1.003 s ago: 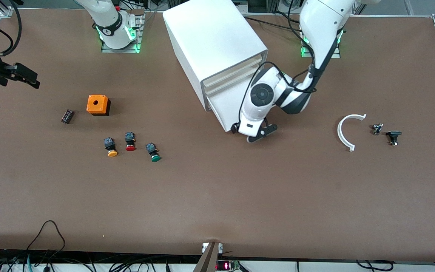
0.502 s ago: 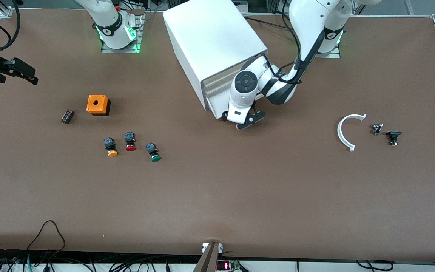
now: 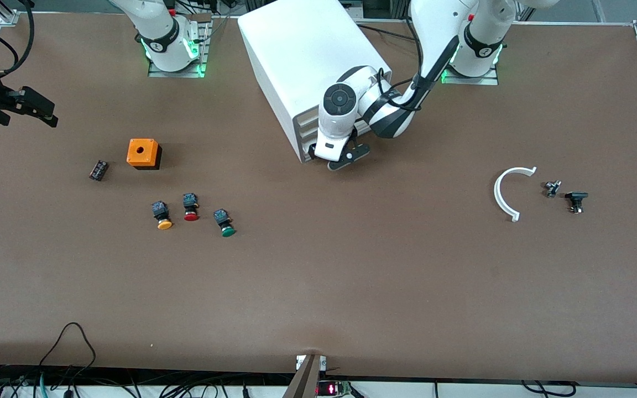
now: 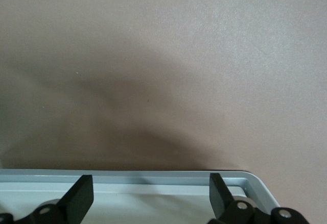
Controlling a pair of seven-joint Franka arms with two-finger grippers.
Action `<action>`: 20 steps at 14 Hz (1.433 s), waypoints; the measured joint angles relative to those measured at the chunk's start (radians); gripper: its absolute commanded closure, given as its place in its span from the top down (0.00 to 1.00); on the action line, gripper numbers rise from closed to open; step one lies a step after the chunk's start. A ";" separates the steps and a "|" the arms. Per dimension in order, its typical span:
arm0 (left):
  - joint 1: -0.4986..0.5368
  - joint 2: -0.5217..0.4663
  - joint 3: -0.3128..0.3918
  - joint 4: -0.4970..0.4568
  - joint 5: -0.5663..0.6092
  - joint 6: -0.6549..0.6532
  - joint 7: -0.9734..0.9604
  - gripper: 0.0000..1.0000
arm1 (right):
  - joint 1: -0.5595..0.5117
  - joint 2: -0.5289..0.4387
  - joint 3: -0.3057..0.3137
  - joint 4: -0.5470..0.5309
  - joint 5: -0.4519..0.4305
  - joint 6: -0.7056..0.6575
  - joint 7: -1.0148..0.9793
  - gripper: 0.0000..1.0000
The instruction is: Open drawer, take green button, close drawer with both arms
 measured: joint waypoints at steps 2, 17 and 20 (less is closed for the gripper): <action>0.000 0.000 0.000 0.000 0.000 0.000 -0.002 1.00 | -0.001 0.003 -0.001 0.002 0.000 0.000 0.000 1.00; 0.267 -0.076 0.019 0.386 0.000 -0.442 0.327 1.00 | -0.001 0.010 -0.003 0.007 0.000 0.000 0.000 1.00; 0.342 -0.165 0.019 0.417 0.000 -0.571 0.456 1.00 | -0.001 0.010 -0.003 0.007 0.000 0.000 0.000 1.00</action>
